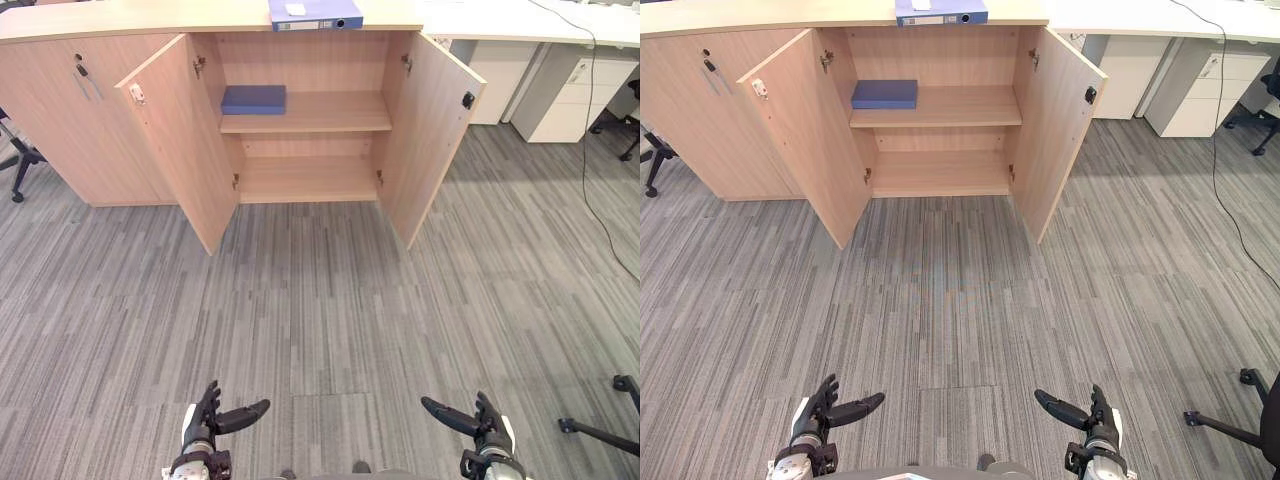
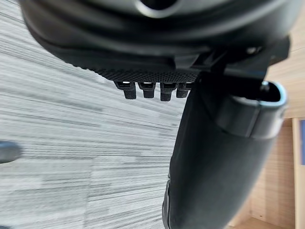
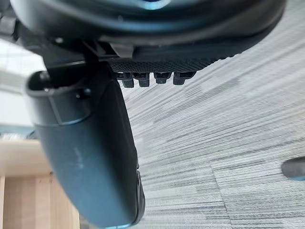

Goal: Walk over to the cabinet, pick up the folder, carry it to the office cabinet, place the folder inside the office cabinet, then close the office cabinet door

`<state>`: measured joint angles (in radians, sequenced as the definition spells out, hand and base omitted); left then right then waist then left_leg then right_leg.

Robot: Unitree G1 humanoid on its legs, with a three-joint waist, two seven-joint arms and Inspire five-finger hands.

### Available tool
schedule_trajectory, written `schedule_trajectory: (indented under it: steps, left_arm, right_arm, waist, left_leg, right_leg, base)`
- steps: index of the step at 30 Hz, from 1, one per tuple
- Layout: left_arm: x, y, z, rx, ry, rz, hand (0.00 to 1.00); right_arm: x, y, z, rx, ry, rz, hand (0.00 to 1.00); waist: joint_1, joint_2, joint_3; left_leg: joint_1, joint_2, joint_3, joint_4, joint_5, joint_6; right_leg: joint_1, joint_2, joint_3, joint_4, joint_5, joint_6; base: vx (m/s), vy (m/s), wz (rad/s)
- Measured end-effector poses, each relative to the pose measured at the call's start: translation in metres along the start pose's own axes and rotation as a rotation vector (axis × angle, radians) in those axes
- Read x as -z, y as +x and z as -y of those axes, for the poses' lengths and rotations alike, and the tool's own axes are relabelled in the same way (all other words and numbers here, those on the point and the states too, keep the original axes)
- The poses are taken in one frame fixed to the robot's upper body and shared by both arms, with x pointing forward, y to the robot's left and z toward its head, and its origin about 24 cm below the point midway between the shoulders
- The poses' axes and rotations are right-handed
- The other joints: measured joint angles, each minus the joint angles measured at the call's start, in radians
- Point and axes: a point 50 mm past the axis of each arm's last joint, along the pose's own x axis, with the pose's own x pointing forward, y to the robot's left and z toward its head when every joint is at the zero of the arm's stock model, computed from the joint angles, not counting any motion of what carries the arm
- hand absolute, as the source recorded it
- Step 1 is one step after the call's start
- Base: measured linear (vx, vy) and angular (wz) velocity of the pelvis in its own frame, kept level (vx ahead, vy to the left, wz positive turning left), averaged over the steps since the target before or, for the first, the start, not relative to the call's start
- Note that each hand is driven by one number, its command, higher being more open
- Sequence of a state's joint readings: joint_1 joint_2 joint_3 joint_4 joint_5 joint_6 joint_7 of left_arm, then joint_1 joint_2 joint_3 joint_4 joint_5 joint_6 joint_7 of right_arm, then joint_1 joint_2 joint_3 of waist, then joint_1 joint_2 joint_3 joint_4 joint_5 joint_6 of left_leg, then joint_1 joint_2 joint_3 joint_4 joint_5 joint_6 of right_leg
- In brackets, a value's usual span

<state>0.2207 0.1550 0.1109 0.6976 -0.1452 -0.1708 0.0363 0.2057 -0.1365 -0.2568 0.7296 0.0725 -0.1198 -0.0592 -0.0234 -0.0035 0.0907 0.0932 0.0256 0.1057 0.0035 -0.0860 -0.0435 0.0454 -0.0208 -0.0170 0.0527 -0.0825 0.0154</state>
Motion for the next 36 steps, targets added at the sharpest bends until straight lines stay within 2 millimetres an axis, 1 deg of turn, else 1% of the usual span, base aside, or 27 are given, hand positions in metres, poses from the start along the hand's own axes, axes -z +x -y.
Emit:
schedule_trajectory:
  steps: [4,9,11,12,14,17,18,20,21,22,23,24,25,26,27,28,29,30,31,32,33,34,35,36]
  left_arm:
    - [-0.001,-0.006,-0.005,-0.002,0.005,0.022,1.00]
    - [-0.001,-0.008,-0.006,0.005,0.007,0.025,1.00]
    - [-0.004,-0.007,-0.005,0.007,0.004,0.040,1.00]
    - [-0.005,-0.007,-0.005,0.008,0.001,0.045,1.00]
    - [-0.008,-0.007,-0.002,0.008,-0.023,0.059,1.00]
    - [-0.008,-0.008,0.002,0.009,-0.038,0.065,1.00]
    - [-0.012,-0.009,0.005,0.014,-0.049,0.085,1.00]
    - [-0.017,-0.010,0.007,0.016,-0.057,0.107,1.00]
    - [-0.022,-0.011,0.008,0.018,-0.061,0.130,1.00]
    - [-0.026,-0.011,0.009,0.019,-0.064,0.150,1.00]
    - [-0.028,-0.012,0.009,0.019,-0.065,0.157,1.00]
    - [-0.031,-0.012,0.009,0.019,-0.067,0.168,1.00]
    - [-0.036,-0.011,0.008,0.017,-0.060,0.185,1.00]
    - [-0.037,-0.010,0.007,0.017,-0.058,0.187,1.00]
    - [-0.038,-0.010,0.006,0.015,-0.055,0.190,1.00]
    - [-0.043,-0.007,0.008,0.018,-0.043,0.203,1.00]
    - [-0.046,-0.006,0.009,0.020,-0.040,0.212,1.00]
    - [-0.053,-0.002,0.014,0.031,-0.045,0.229,1.00]
    - [-0.062,0.003,0.022,0.047,-0.059,0.252,1.00]
    - [-0.069,0.005,0.025,0.055,-0.063,0.274,1.00]
    - [-0.069,0.005,0.025,0.055,-0.060,0.275,1.00]
    - [-0.070,0.006,0.030,0.066,-0.065,0.273,1.00]
    - [-0.075,0.009,0.034,0.086,-0.056,0.284,1.00]
    - [-0.075,0.008,0.038,0.100,-0.054,0.283,1.00]
  right_arm:
    - [-0.004,0.000,-0.003,-0.031,-0.044,0.023,1.00]
    - [-0.012,0.002,0.001,-0.042,-0.098,0.051,1.00]
    - [-0.018,0.004,0.003,-0.038,-0.109,0.068,1.00]
    - [-0.019,0.005,0.003,-0.037,-0.111,0.071,1.00]
    - [-0.026,0.008,0.004,-0.030,-0.117,0.089,1.00]
    - [-0.029,0.009,0.004,-0.026,-0.109,0.098,1.00]
    - [-0.031,0.009,0.004,-0.024,-0.108,0.103,1.00]
    - [-0.032,0.009,0.004,-0.017,-0.104,0.109,1.00]
    - [-0.033,0.009,0.004,-0.010,-0.097,0.111,1.00]
    - [-0.033,0.009,0.005,-0.003,-0.082,0.109,1.00]
    - [-0.033,0.010,0.005,-0.001,-0.078,0.109,1.00]
    - [-0.035,0.010,0.004,-0.001,-0.073,0.114,1.00]
    - [-0.035,0.010,0.001,-0.007,-0.067,0.117,1.00]
    - [-0.034,0.009,0.001,-0.008,-0.065,0.113,1.00]
    - [-0.033,0.008,0.001,-0.008,-0.064,0.110,1.00]
    - [-0.034,0.008,0.001,-0.002,-0.062,0.115,1.00]
    - [-0.035,0.008,0.001,0.002,-0.062,0.120,1.00]
    - [-0.038,0.009,0.003,0.007,-0.066,0.129,1.00]
    - [-0.041,0.010,0.005,0.011,-0.075,0.140,1.00]
    - [-0.043,0.009,0.004,0.003,-0.085,0.148,1.00]
    - [-0.043,0.008,0.002,-0.003,-0.089,0.152,1.00]
    - [-0.050,0.011,0.001,-0.009,-0.102,0.170,1.00]
    - [-0.058,0.012,-0.005,-0.022,-0.089,0.195,1.00]
    - [-0.060,0.012,-0.006,-0.024,-0.089,0.202,1.00]
  waist:
    - [-0.007,0.001,0.011]
    - [-0.008,0.004,0.018]
    - [-0.011,0.010,0.036]
    - [-0.012,0.012,0.037]
    - [-0.013,0.025,0.045]
    - [-0.013,0.035,0.051]
    - [-0.013,0.040,0.054]
    - [-0.011,0.045,0.056]
    - [-0.008,0.045,0.057]
    - [-0.007,0.039,0.060]
    - [-0.006,0.039,0.063]
    - [-0.006,0.045,0.074]
    - [-0.016,0.046,0.097]
    - [-0.020,0.047,0.103]
    - [-0.021,0.048,0.111]
    - [-0.028,0.054,0.116]
    - [-0.035,0.056,0.121]
    - [-0.050,0.071,0.136]
    - [-0.058,0.096,0.151]
    - [-0.065,0.095,0.157]
    - [-0.069,0.092,0.158]
    - [-0.072,0.122,0.169]
    - [-0.074,0.108,0.181]
    - [-0.076,0.104,0.183]
  left_leg:
    - [0.013,-0.001,0.002,0.000,-0.005,-0.007]
    - [0.011,0.000,0.016,0.014,-0.017,-0.017]
    - [-0.016,0.001,0.020,0.067,-0.051,-0.010]
    - [-0.031,0.001,0.022,0.086,-0.062,-0.004]
    - [-0.077,0.006,0.034,0.144,-0.094,0.005]
    - [-0.108,0.010,0.043,0.184,-0.124,0.020]
    - [-0.134,0.013,0.044,0.223,-0.150,0.031]
    - [-0.162,0.014,0.046,0.267,-0.181,0.037]
    - [-0.185,0.009,0.049,0.307,-0.212,0.040]
    - [-0.194,-0.003,0.054,0.336,-0.241,0.059]
    - [-0.191,-0.009,0.056,0.342,-0.260,0.070]
    - [-0.175,-0.016,0.055,0.343,-0.277,0.086]
    - [-0.139,-0.024,0.046,0.336,-0.284,0.105]
    - [-0.118,-0.025,0.041,0.328,-0.292,0.109]
    - [-0.083,-0.025,0.036,0.310,-0.302,0.111]
    - [-0.042,-0.023,0.018,0.277,-0.303,0.100]
    - [-0.026,-0.022,0.004,0.261,-0.304,0.098]
    - [0.005,-0.004,-0.021,0.234,-0.303,0.096]
    - [0.044,0.028,-0.046,0.192,-0.301,0.091]
    - [0.077,0.045,-0.070,0.174,-0.301,0.055]
    - [0.095,0.053,-0.081,0.174,-0.306,0.032]
    - [0.115,0.091,-0.090,0.200,-0.307,-0.007]
    - [0.102,0.089,-0.087,0.272,-0.238,-0.088]
    - [0.089,0.084,-0.088,0.330,-0.189,-0.088]
  right_leg:
    - [0.014,-0.002,0.000,-0.001,0.000,0.000]
    - [0.016,-0.004,0.002,-0.001,-0.001,0.002]
    - [0.013,-0.007,0.007,0.001,-0.010,0.015]
    - [0.007,-0.007,0.007,0.002,-0.012,0.017]
    - [-0.017,-0.007,0.011,0.005,-0.014,0.019]
    - [-0.034,-0.006,0.016,0.017,-0.021,0.026]
    - [-0.052,-0.007,0.017,0.039,-0.035,0.032]
    - [-0.081,-0.008,0.020,0.084,-0.064,0.040]
    - [-0.122,-0.017,0.023,0.160,-0.108,0.050]
    - [-0.158,-0.032,0.029,0.244,-0.158,0.062]
    - [-0.180,-0.039,0.030,0.298,-0.176,0.068]
    - [-0.257,-0.052,0.016,0.471,-0.184,0.074]
    - [-0.345,-0.059,-0.013,0.654,-0.206,0.077]
    - [-0.365,-0.059,-0.021,0.677,-0.221,0.058]
    - [-0.391,-0.058,-0.036,0.670,-0.232,0.041]
    - [-0.451,-0.050,-0.056,0.625,-0.231,0.041]
    - [-0.477,-0.045,-0.063,0.602,-0.229,0.040]
    - [-0.508,-0.032,-0.078,0.544,-0.204,0.025]
    - [-0.555,-0.009,-0.098,0.451,-0.143,0.017]
    - [-0.580,0.008,-0.100,0.330,0.005,0.009]
    - [-0.575,0.010,-0.097,0.293,0.105,0.005]
    - [-0.572,0.026,-0.128,0.363,0.137,-0.034]
    - [-0.564,0.006,-0.135,0.436,0.065,-0.050]
    - [-0.541,-0.004,-0.144,0.454,0.035,-0.055]
  base:
    - [0.07,0.019,0.01]
    - [0.01,-0.001,-0.02]
    - [-0.03,-0.012,-0.03]
    - [-0.05,-0.007,-0.03]
    - [-0.05,0.004,-0.07]
    - [-0.03,0.021,-0.08]
    - [-0.02,0.046,-0.03]
    - [0.02,0.061,-0.04]
    - [0.05,0.078,-0.05]
    - [0.09,0.110,-0.07]
    - [0.13,0.122,-0.15]
    - [0.21,0.145,-0.06]
    - [0.23,0.123,0.03]
    - [0.33,0.106,0.16]
    - [0.41,0.083,0.25]
    - [0.44,0.059,0.33]
    - [0.39,0.007,0.59]
    - [0.57,-0.076,0.76]
    - [0.73,-0.118,0.92]
    - [0.62,-0.104,0.79]
    - [0.69,-0.143,0.55]
    - [0.68,-0.175,0.43]
    - [0.82,-0.228,0.40]
    - [0.65,-0.236,0.54]
